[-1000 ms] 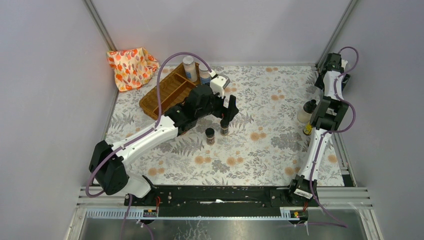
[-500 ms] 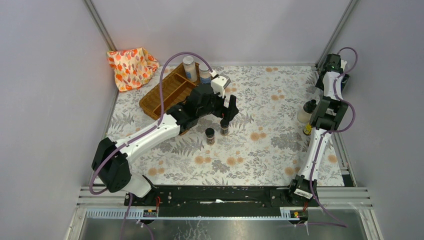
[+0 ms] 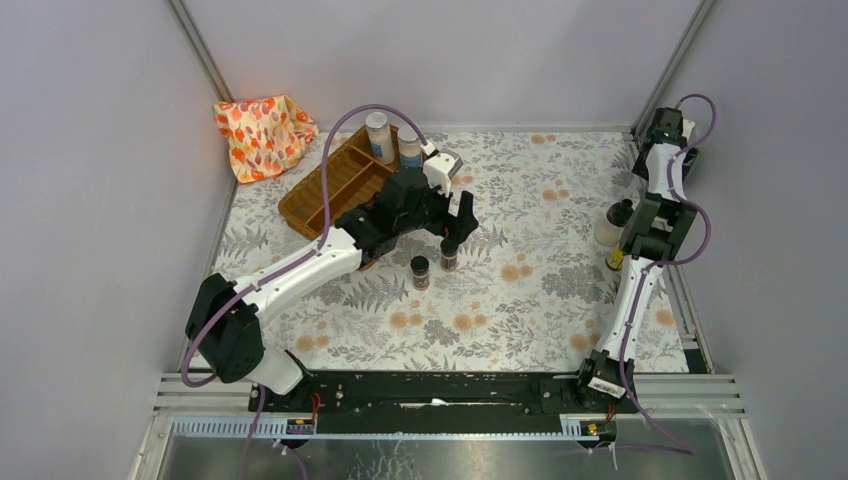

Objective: Organize the condiment bottles
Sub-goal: Move the bottle to the center of the board.

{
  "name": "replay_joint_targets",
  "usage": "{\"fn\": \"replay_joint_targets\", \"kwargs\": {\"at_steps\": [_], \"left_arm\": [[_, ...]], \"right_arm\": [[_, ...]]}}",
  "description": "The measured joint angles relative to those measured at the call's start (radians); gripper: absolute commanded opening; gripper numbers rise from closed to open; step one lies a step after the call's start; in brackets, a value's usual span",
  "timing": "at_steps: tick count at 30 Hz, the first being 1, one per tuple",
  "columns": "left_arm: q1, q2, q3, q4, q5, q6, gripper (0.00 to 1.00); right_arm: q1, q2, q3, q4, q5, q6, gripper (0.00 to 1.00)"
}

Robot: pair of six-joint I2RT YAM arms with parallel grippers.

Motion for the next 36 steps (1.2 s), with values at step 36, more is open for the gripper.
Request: {"fn": "replay_joint_targets", "kwargs": {"at_steps": [36], "left_arm": [[0.0,-0.067,0.004,-0.01,0.007,-0.027,0.99]], "right_arm": [[0.05,-0.07,-0.101,0.047,-0.018,-0.013,0.0]]}}
